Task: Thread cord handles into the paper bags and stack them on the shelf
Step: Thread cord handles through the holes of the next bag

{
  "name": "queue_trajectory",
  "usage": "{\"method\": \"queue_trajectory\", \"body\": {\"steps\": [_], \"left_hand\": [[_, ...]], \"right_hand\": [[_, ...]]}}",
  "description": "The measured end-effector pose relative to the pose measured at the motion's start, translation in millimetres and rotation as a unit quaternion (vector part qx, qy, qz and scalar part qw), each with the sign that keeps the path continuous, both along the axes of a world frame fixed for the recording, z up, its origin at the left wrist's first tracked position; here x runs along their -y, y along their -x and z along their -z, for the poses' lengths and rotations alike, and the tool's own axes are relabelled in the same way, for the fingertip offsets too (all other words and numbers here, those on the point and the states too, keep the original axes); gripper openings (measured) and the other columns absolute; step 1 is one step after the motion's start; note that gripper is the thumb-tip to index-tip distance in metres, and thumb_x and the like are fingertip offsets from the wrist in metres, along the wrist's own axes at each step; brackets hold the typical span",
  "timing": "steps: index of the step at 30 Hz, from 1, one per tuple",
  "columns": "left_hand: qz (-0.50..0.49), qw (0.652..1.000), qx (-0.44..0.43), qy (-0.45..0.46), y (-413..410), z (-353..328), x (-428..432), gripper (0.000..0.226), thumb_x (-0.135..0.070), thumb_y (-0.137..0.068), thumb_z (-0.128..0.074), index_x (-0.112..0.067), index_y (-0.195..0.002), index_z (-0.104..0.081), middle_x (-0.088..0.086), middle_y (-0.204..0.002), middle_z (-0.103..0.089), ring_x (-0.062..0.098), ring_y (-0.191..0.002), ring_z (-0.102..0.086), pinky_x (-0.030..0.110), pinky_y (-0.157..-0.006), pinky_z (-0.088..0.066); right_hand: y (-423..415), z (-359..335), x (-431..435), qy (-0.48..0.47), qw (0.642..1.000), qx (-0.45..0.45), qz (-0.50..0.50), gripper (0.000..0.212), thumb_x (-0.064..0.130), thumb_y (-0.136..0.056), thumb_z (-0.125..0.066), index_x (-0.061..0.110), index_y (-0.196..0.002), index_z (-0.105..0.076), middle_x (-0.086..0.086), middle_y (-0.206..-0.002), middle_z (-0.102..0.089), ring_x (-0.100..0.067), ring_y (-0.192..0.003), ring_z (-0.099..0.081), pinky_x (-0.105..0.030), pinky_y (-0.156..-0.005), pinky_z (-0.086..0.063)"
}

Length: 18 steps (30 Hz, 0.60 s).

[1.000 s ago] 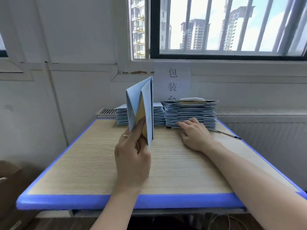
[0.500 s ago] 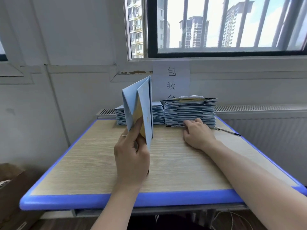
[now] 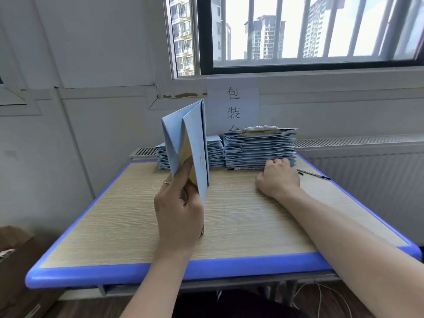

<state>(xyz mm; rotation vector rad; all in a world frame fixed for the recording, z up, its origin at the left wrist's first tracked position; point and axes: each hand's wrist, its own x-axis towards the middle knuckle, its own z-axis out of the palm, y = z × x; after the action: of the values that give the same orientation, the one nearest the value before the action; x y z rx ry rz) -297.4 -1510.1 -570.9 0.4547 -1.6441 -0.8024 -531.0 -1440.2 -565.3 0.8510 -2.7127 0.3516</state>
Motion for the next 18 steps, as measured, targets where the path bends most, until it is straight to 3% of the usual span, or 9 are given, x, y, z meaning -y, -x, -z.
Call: {"method": "queue_trajectory", "body": {"steps": [4,8,10,13,18], "left_hand": [[0.001,1.0,-0.007,0.0,-0.3,0.1,-1.4,0.055,-0.009,-0.083,-0.044,-0.04,-0.123,-0.066,-0.009,-0.094,-0.067,0.014,-0.085,-0.058,0.036,-0.07,-0.05],[0.007,1.0,-0.008,-0.006,-0.3,-1.4,-2.2,0.06,-0.011,-0.084,-0.044,-0.059,-0.116,-0.058,-0.011,-0.094,-0.066,0.01,-0.084,-0.057,0.032,-0.069,-0.05],[0.008,1.0,-0.01,-0.006,-0.2,-0.8,-2.1,0.058,-0.01,-0.083,-0.044,-0.054,-0.118,-0.061,-0.013,-0.095,-0.065,0.009,-0.085,-0.057,0.032,-0.07,-0.05],[-0.001,1.0,-0.009,-0.012,0.9,0.1,-0.8,0.053,-0.011,-0.083,-0.044,-0.037,-0.122,-0.068,-0.003,-0.095,-0.068,0.01,-0.082,-0.057,0.037,-0.071,-0.05],[0.002,1.0,-0.01,-0.018,1.2,1.7,0.5,0.052,-0.01,-0.084,-0.044,-0.034,-0.124,-0.068,0.0,-0.098,-0.069,0.014,-0.084,-0.06,0.043,-0.073,-0.052]], "right_hand": [[0.3,-0.3,-1.2,-0.003,1.0,0.002,0.027,0.045,0.032,-0.094,-0.041,0.009,-0.132,-0.053,-0.013,-0.137,-0.052,-0.031,-0.13,-0.04,-0.043,-0.103,-0.036],[2.0,-1.6,-0.7,-0.021,1.0,0.013,0.009,0.043,0.033,-0.094,-0.041,0.016,-0.13,-0.057,-0.012,-0.138,-0.044,-0.031,-0.133,-0.033,-0.047,-0.106,-0.033],[2.3,-1.2,-0.9,-0.023,1.0,0.012,-0.001,0.042,0.033,-0.094,-0.041,0.016,-0.129,-0.057,-0.011,-0.138,-0.042,-0.03,-0.133,-0.03,-0.047,-0.106,-0.032],[2.9,0.0,-0.8,-0.023,1.0,0.018,-0.006,0.044,0.031,-0.094,-0.04,0.013,-0.132,-0.053,-0.01,-0.14,-0.044,-0.03,-0.133,-0.032,-0.045,-0.106,-0.032],[-0.1,-2.7,0.8,-0.035,0.999,0.03,0.026,0.048,0.032,-0.093,-0.039,0.014,-0.137,-0.048,-0.012,-0.144,-0.042,-0.031,-0.137,-0.029,-0.049,-0.11,-0.028]]}}
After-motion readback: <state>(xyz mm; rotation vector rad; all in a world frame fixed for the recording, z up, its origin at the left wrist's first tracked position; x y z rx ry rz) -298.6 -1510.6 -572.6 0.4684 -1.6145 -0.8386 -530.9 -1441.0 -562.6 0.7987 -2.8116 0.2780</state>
